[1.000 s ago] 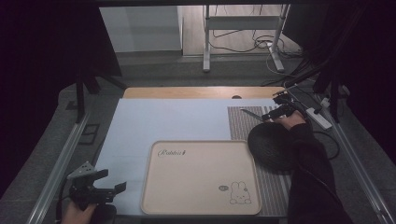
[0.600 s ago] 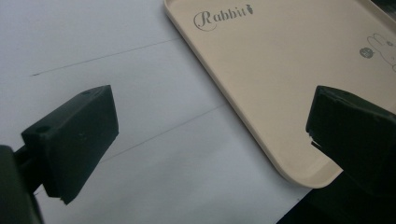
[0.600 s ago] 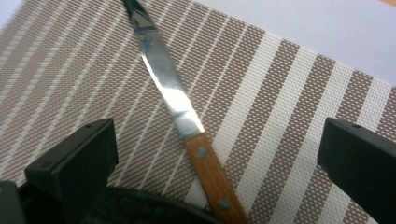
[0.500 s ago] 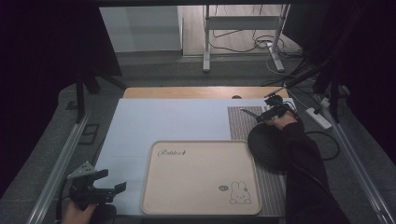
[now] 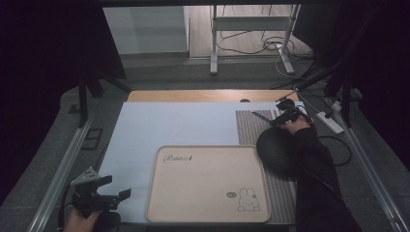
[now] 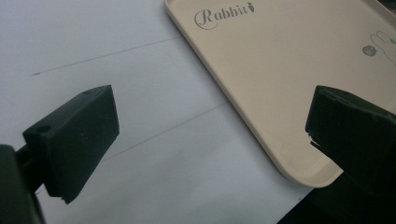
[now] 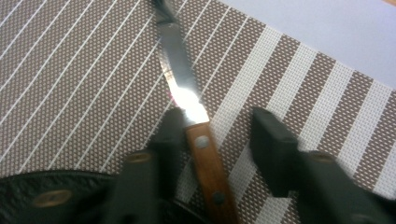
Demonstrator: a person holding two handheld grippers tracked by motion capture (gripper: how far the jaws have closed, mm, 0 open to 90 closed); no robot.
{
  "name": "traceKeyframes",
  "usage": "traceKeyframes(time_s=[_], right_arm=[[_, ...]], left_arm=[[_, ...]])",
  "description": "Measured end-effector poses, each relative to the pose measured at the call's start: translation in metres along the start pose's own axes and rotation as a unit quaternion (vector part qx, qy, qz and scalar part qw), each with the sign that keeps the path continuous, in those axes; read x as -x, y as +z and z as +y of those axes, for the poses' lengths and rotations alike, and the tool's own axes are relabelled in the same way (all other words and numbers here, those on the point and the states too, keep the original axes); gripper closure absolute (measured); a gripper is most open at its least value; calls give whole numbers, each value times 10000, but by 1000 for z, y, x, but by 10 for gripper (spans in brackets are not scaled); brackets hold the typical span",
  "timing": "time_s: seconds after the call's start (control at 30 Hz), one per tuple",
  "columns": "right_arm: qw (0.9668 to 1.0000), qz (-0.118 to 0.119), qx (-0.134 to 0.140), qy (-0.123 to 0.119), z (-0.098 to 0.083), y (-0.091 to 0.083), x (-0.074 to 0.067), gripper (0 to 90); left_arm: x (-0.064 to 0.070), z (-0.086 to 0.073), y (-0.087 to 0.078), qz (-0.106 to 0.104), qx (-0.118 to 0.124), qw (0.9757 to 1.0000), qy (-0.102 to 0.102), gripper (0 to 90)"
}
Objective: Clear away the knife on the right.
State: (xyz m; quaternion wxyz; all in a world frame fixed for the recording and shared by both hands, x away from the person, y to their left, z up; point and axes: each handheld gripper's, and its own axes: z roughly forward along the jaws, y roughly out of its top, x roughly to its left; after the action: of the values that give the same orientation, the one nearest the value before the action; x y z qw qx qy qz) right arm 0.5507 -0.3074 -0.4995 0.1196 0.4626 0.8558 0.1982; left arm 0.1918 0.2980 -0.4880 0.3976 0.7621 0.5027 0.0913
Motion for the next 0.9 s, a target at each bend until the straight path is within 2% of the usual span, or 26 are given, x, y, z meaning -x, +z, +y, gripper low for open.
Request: traceKeyframes(time_s=[0.03,0.1,0.27,0.37,0.5,0.7,0.9], right_arm=[[10000,34,-1,-16,0,-1,0,612],[10000,39,-10,-26,-1,-2,3,758],[9999,72,-24,-74,-2,-2,5,769],[9998,-43,-14,-194,-2,-3,5,774],[9999,25,86,-87,-5,-5,12,775],[9999,-96,20,-23,-12,-10,24,775],[9995,-165,134,240,-22,-21,41,776]], left_arm=[[0,0,0,1,0,10000,0,26],[0,0,0,4,0,10000,-5,26],[0,0,0,9,-1,10000,-5,27],[0,0,0,9,-1,10000,-1,27],[0,0,0,14,-4,10000,1,27],[1,0,0,18,-5,10000,3,27],[1,0,0,17,-4,10000,4,27]])
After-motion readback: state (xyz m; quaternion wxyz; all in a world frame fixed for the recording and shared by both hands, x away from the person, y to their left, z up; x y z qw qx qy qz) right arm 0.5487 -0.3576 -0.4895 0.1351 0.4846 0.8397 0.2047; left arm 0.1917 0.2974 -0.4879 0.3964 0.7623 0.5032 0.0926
